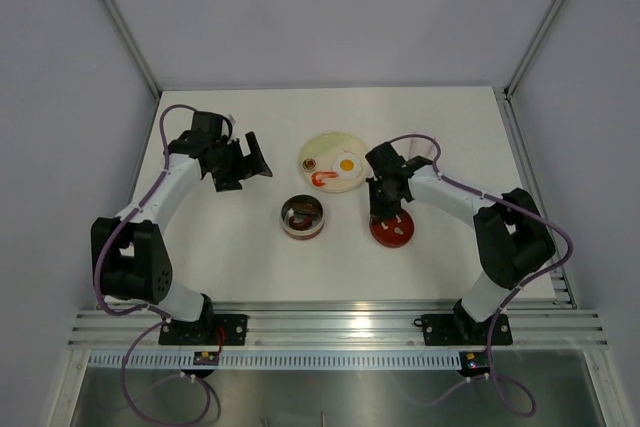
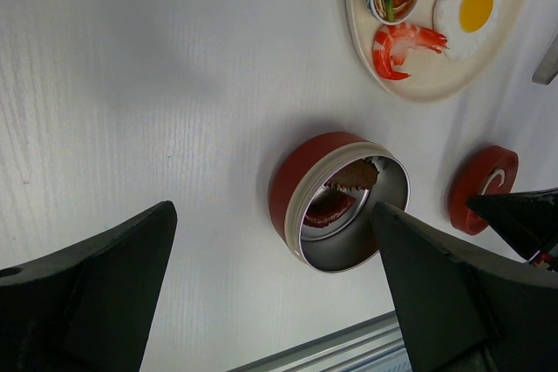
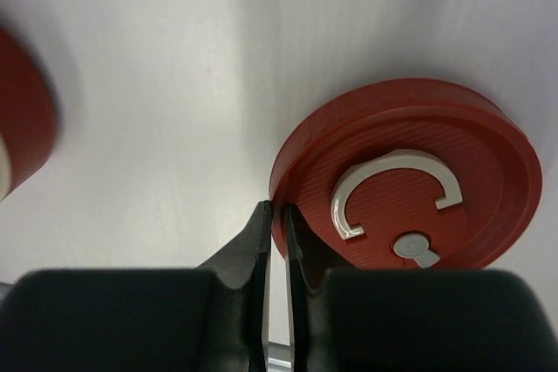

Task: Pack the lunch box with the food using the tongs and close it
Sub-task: Move the box lid to the center of the board.

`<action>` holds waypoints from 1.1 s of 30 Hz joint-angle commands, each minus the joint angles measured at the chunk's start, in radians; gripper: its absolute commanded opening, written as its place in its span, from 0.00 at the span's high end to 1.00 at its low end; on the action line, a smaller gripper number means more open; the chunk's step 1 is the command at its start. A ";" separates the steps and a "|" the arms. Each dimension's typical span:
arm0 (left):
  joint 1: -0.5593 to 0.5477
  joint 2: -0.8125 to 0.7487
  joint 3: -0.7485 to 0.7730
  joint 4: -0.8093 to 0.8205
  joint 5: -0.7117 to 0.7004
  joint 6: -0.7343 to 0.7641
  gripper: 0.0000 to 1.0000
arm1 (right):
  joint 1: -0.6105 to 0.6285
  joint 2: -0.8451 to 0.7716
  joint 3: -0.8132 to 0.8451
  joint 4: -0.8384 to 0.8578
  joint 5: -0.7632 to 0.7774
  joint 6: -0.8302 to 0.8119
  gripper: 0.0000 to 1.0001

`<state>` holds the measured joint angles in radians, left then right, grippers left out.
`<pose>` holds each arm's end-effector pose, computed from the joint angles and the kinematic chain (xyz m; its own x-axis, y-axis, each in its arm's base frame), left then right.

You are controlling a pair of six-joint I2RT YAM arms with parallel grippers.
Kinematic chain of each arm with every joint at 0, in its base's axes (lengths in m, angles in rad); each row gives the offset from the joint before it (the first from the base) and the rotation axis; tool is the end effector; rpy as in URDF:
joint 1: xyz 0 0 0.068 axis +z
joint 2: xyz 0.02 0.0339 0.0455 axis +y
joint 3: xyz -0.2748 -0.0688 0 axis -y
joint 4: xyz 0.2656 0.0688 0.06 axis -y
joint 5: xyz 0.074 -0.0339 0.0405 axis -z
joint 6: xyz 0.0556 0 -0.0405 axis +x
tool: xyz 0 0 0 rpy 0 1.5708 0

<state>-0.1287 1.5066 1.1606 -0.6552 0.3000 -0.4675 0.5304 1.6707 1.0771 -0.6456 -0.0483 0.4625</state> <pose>0.3362 -0.0601 0.2471 -0.8720 -0.3213 -0.3693 -0.1258 0.8762 -0.4652 0.2948 0.1760 0.1656 -0.9614 -0.0472 -0.2710 -0.1004 0.9774 0.1861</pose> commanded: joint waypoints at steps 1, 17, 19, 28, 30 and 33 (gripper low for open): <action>0.004 0.000 0.011 0.034 0.024 0.003 0.01 | 0.060 0.009 0.085 -0.048 -0.021 0.019 0.95; -0.002 -0.013 -0.001 0.048 0.039 -0.005 0.01 | 0.077 -0.063 0.075 -0.098 0.160 0.099 0.48; -0.011 -0.014 0.001 0.049 0.036 -0.005 0.01 | 0.077 -0.051 0.067 -0.103 0.179 0.123 0.31; -0.038 0.000 0.004 0.054 0.037 -0.016 0.01 | 0.079 -0.051 0.015 -0.071 0.263 0.333 0.26; -0.043 0.004 0.011 0.054 0.037 -0.017 0.01 | 0.079 -0.054 0.009 -0.072 0.283 0.356 0.26; -0.052 0.009 0.017 0.052 0.034 -0.016 0.01 | 0.079 -0.040 0.007 -0.088 0.329 0.395 0.26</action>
<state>-0.1711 1.5078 1.1606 -0.6338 0.3134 -0.4778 0.6060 1.6375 1.0912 -0.7303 0.1902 0.7673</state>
